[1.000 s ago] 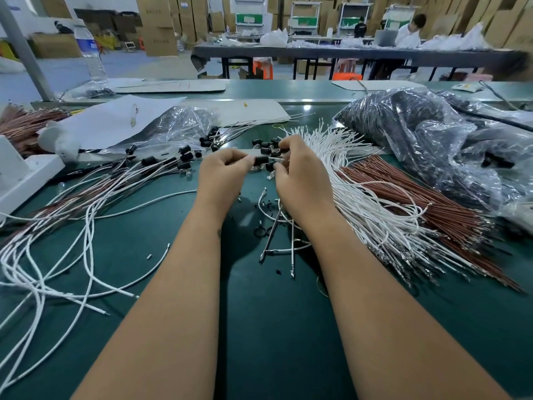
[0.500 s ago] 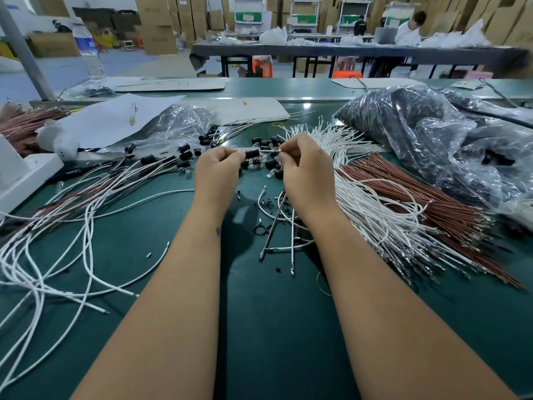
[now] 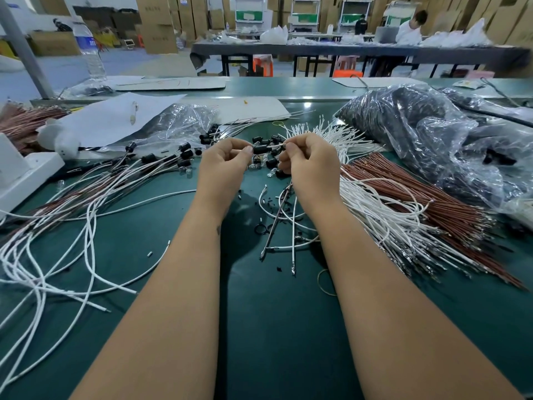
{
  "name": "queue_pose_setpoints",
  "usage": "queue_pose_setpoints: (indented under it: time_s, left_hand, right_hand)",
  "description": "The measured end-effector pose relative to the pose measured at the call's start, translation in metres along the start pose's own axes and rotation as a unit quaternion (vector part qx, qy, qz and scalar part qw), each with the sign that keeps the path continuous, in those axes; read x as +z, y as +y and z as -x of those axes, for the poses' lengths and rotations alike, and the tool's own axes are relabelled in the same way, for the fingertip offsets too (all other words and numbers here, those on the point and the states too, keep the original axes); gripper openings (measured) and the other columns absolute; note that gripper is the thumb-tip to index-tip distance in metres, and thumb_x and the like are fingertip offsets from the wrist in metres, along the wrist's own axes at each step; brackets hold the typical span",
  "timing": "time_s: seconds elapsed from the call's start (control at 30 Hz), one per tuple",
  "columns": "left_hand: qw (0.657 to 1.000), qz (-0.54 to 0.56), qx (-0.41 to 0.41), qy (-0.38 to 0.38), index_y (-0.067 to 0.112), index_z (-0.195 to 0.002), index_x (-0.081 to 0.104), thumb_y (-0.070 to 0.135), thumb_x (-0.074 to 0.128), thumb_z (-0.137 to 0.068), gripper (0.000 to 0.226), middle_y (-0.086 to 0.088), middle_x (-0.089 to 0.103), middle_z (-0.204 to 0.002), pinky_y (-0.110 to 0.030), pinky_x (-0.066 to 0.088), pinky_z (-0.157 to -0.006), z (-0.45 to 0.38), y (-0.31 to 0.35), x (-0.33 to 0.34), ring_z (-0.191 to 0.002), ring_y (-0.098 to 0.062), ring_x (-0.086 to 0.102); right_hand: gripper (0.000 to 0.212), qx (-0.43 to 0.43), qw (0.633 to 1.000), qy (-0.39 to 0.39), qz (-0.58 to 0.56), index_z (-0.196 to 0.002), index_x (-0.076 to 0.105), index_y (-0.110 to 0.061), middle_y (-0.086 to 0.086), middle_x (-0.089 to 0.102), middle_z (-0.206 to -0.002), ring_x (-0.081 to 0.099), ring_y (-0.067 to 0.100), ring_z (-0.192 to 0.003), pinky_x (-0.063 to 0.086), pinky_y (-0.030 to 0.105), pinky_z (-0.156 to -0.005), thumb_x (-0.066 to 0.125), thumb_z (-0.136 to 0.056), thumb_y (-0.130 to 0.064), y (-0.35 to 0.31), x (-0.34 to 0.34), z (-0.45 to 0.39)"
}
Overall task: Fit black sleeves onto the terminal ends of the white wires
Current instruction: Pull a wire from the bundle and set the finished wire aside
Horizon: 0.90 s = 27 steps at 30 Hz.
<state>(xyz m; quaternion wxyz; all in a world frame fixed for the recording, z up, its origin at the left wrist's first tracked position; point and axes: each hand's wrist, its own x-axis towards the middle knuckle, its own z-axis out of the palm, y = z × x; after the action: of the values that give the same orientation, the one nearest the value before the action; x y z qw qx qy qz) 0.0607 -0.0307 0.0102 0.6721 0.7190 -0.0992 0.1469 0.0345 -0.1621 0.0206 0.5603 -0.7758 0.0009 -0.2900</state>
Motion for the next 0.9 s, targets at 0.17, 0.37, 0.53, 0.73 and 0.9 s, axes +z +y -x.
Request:
queue_pose_setpoints:
  time_s: [0.17, 0.37, 0.53, 0.73, 0.9]
  left_hand:
    - [0.998, -0.047, 0.037, 0.0, 0.024, -0.083, 0.064, 0.012, 0.06, -0.092, 0.015, -0.009, 0.063, -0.081, -0.029, 0.049, -0.068, 0.0005, 0.0, 0.0032, -0.072, -0.018, 0.055]
    - [0.997, -0.051, 0.048, -0.011, 0.02, -0.085, 0.064, 0.008, 0.06, -0.091, 0.014, 0.0, 0.065, -0.079, -0.034, 0.058, -0.071, 0.0033, -0.0004, 0.0056, -0.066, -0.01, 0.064]
    - [0.995, -0.082, 0.061, -0.007, 0.015, -0.087, 0.067, 0.006, 0.062, -0.09, 0.01, -0.004, 0.067, -0.076, -0.031, 0.056, -0.073, 0.0047, 0.0024, 0.0073, -0.066, -0.01, 0.062]
    - [0.998, -0.061, 0.03, -0.014, 0.012, -0.087, 0.069, 0.006, 0.066, -0.087, 0.008, 0.001, 0.065, -0.073, -0.01, 0.045, -0.06, 0.0048, 0.0059, 0.0074, -0.059, 0.002, 0.056]
    - [0.999, -0.04, 0.011, -0.017, 0.01, -0.085, 0.071, 0.007, 0.067, -0.085, 0.005, 0.007, 0.063, -0.062, -0.006, 0.04, -0.053, 0.0055, 0.0066, 0.0047, -0.05, 0.006, 0.053]
  right_hand:
    - [0.027, -0.007, 1.0, 0.0, 0.018, -0.075, 0.054, -0.03, -0.007, 0.065, -0.069, 0.068, 0.017, -0.07, 0.058, 0.044, -0.072, 0.058, -0.095, -0.012, -0.0004, 0.0007, 0.001]
    - [0.028, -0.015, 0.999, 0.005, 0.032, -0.073, 0.054, -0.031, -0.004, 0.066, -0.071, 0.068, 0.02, -0.073, 0.057, 0.046, -0.074, 0.061, -0.092, -0.012, 0.0001, 0.0006, 0.0013]
    - [0.024, -0.013, 0.999, -0.003, 0.047, -0.074, 0.054, -0.03, -0.001, 0.067, -0.075, 0.067, 0.022, -0.074, 0.055, 0.046, -0.074, 0.061, -0.093, -0.016, 0.0013, 0.0007, 0.0008]
    - [0.009, -0.02, 0.998, -0.016, 0.058, -0.085, 0.062, -0.018, 0.001, 0.067, -0.077, 0.065, 0.023, -0.075, 0.053, 0.046, -0.076, 0.059, -0.093, -0.017, 0.0031, 0.0018, 0.0011]
    - [0.009, -0.06, 0.995, -0.013, 0.08, -0.085, 0.062, -0.018, -0.013, 0.058, -0.07, 0.058, 0.009, -0.069, 0.049, 0.032, -0.066, 0.059, -0.094, -0.017, 0.0046, 0.0009, 0.0007]
